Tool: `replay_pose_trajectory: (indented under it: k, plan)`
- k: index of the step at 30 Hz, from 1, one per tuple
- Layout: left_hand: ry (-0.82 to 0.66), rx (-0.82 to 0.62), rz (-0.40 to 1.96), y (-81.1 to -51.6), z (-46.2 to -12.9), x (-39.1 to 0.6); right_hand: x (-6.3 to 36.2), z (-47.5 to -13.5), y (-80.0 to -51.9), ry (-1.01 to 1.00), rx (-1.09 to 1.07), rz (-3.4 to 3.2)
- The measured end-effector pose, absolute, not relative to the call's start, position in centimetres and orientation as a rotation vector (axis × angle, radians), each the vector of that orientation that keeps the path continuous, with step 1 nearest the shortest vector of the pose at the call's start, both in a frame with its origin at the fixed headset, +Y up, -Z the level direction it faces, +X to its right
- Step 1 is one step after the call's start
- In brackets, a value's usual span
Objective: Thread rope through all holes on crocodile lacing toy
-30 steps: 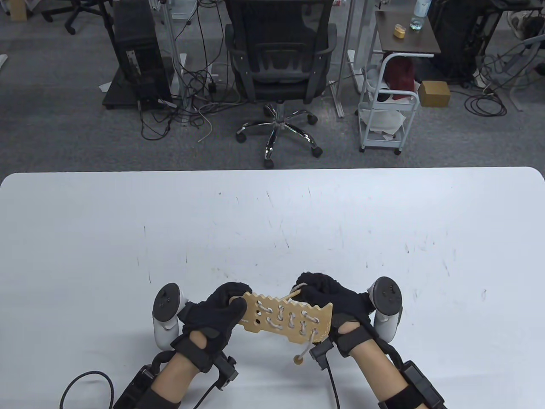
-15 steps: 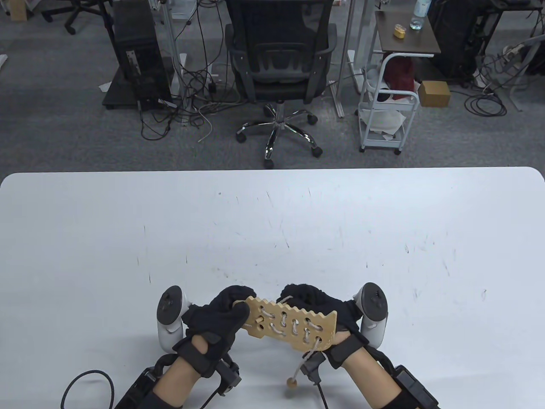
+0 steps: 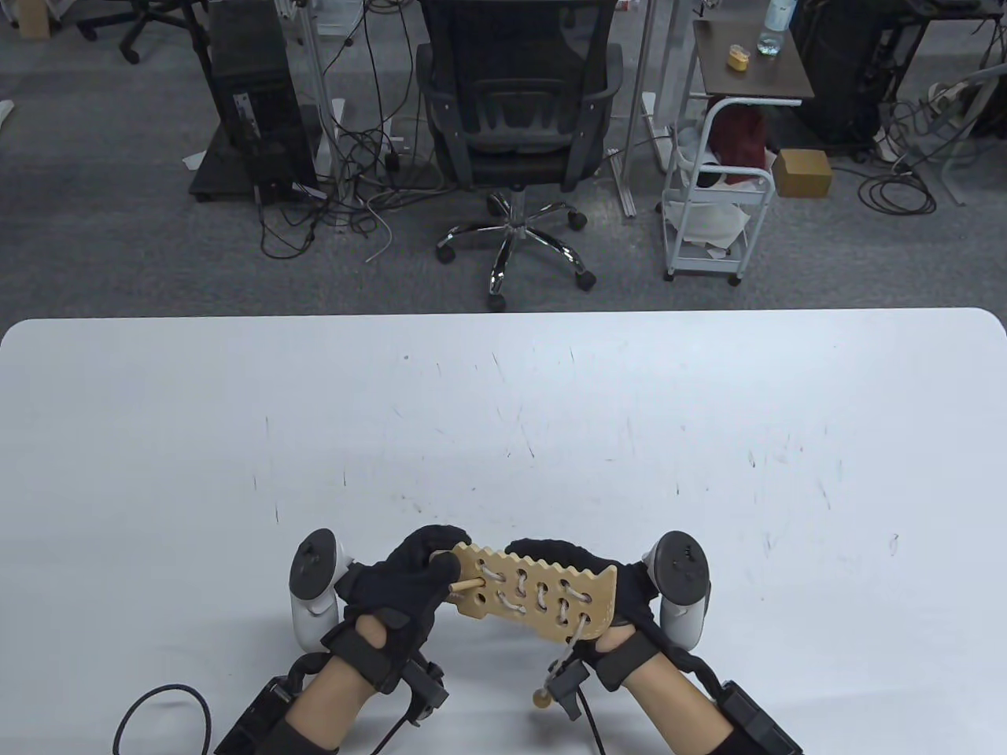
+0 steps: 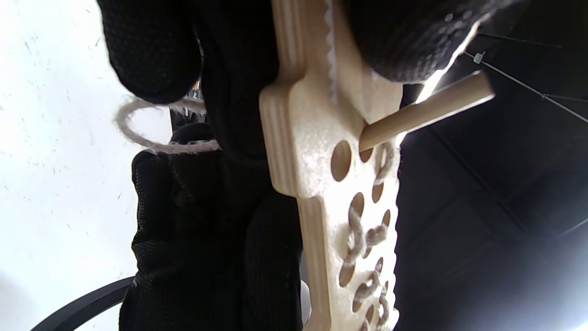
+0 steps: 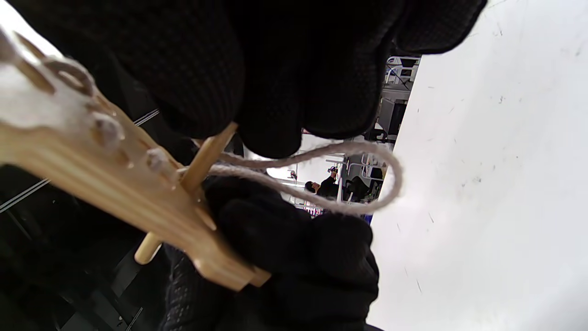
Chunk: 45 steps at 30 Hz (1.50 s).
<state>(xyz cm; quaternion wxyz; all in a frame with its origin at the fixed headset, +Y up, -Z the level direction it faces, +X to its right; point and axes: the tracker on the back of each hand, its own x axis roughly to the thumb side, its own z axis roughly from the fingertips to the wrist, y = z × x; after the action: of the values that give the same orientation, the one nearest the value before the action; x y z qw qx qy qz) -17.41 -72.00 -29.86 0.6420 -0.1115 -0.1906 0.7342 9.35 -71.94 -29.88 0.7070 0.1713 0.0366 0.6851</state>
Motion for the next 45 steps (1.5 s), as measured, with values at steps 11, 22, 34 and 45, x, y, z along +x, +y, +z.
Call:
replay_pose_trajectory:
  k: [11, 22, 34, 45]
  plan:
    - [-0.35, -0.152, 1.548, -72.1, -29.8, -17.9, 8.4, -29.5, -72.0, 0.164, 0.443, 1.387]
    - [-0.356, -0.049, 1.415, -71.6, -29.7, -18.0, 8.1, -29.7, -71.9, 0.217, 0.527, 1.366]
    - [-0.409, -0.004, 1.468, -70.3, -29.8, -19.0, 8.5, -30.0, -71.9, 0.187, 0.504, 1.429]
    - [-0.35, 0.016, 1.494, -70.4, -30.5, -20.6, 11.2, -31.5, -73.0, 0.112, 0.29, 1.467]
